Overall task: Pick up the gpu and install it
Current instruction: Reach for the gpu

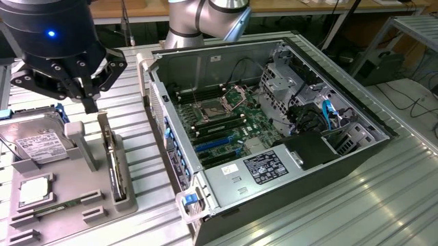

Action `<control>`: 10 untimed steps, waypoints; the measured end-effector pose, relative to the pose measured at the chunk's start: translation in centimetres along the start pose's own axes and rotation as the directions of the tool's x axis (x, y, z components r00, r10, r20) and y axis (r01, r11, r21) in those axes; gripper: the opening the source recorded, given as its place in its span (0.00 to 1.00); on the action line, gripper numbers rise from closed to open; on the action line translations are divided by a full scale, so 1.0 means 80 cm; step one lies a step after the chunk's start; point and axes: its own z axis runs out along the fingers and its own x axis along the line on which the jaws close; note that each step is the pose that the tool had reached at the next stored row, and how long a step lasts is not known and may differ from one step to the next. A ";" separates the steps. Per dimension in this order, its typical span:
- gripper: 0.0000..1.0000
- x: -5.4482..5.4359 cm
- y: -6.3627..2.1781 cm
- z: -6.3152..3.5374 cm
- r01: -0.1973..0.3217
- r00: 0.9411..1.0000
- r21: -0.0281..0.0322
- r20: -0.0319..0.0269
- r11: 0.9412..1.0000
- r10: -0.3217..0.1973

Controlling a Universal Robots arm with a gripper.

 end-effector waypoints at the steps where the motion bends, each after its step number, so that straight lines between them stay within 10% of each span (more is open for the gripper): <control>1: 0.11 0.003 -0.002 0.000 0.000 1.000 0.000 0.000 1.000 0.000; 10: 0.11 0.015 -0.015 -0.001 0.000 1.000 0.000 -0.001 1.000 0.000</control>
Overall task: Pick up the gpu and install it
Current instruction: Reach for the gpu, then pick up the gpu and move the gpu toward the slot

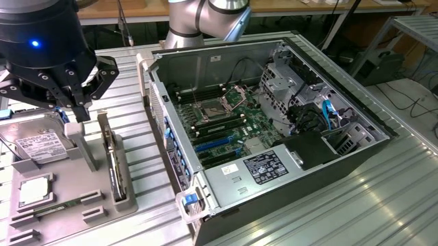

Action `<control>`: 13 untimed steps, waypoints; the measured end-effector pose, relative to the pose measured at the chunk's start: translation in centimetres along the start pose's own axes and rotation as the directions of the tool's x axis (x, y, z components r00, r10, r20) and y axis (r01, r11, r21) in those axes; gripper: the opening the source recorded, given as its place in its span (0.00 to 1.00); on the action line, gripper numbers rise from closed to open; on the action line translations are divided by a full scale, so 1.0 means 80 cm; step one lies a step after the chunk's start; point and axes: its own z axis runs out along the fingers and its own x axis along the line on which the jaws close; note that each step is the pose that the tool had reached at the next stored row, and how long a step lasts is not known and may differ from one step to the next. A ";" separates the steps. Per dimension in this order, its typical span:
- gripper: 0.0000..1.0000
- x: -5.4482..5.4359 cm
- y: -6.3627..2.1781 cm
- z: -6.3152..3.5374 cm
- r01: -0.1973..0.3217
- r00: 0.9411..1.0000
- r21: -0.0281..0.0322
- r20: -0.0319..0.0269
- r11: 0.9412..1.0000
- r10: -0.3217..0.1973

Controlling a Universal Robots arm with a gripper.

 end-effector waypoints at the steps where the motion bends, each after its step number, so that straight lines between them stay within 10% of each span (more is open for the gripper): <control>1: 0.11 0.000 0.000 0.000 0.000 1.000 0.000 0.000 1.000 0.000; 13: 0.24 0.000 0.000 0.000 0.000 1.000 0.000 0.000 1.000 0.000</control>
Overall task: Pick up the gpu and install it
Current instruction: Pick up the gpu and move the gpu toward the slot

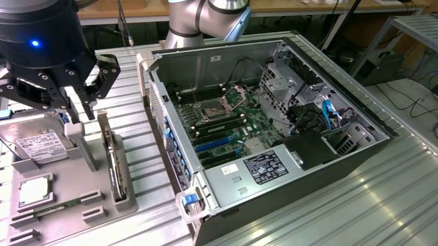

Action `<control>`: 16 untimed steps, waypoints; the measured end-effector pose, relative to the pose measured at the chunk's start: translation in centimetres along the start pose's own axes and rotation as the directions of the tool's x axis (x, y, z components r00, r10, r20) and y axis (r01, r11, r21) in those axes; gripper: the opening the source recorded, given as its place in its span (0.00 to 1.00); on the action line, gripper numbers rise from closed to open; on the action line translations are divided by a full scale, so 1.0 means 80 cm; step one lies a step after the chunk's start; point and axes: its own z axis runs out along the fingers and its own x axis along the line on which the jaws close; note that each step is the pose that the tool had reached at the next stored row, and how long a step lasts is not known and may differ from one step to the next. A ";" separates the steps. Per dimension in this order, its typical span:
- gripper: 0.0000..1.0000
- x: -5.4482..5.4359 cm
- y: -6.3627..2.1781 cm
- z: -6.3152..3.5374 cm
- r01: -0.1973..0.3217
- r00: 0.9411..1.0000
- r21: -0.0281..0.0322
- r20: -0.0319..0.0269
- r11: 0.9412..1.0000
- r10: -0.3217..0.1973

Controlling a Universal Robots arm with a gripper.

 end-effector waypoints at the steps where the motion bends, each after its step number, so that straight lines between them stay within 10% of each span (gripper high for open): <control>1: 0.30 0.000 0.000 0.000 0.000 1.000 0.000 0.000 1.000 0.000; 9: 0.66 0.000 0.000 0.000 0.002 1.000 0.000 0.000 1.000 -0.002; 16: 0.66 -0.001 -0.008 0.011 0.008 1.000 0.000 -0.001 1.000 -0.008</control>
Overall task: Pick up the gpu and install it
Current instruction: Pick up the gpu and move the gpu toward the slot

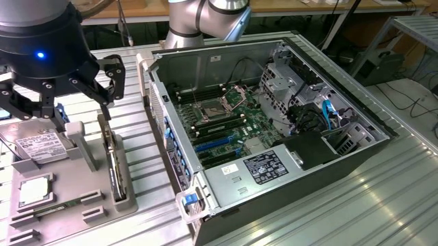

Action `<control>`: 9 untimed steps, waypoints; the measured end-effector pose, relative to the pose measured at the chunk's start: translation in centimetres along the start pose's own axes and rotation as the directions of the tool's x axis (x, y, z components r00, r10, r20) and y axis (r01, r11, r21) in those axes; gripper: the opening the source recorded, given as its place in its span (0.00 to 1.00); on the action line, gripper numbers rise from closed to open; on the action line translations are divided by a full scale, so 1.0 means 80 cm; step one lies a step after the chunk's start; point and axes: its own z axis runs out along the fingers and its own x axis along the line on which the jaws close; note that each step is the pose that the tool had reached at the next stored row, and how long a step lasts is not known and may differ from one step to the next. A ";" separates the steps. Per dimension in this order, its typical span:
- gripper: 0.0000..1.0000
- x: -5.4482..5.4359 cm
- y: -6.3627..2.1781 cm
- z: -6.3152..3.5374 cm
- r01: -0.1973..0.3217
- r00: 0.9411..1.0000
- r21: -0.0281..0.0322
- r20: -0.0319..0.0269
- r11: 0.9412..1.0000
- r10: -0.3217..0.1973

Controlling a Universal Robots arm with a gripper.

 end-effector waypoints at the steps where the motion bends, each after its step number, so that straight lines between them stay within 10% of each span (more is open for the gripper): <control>1: 0.66 -0.001 0.000 0.003 0.000 1.000 0.000 0.000 1.000 0.000; 9: 0.66 -0.038 -0.001 0.021 0.000 1.000 0.009 -0.002 1.000 0.000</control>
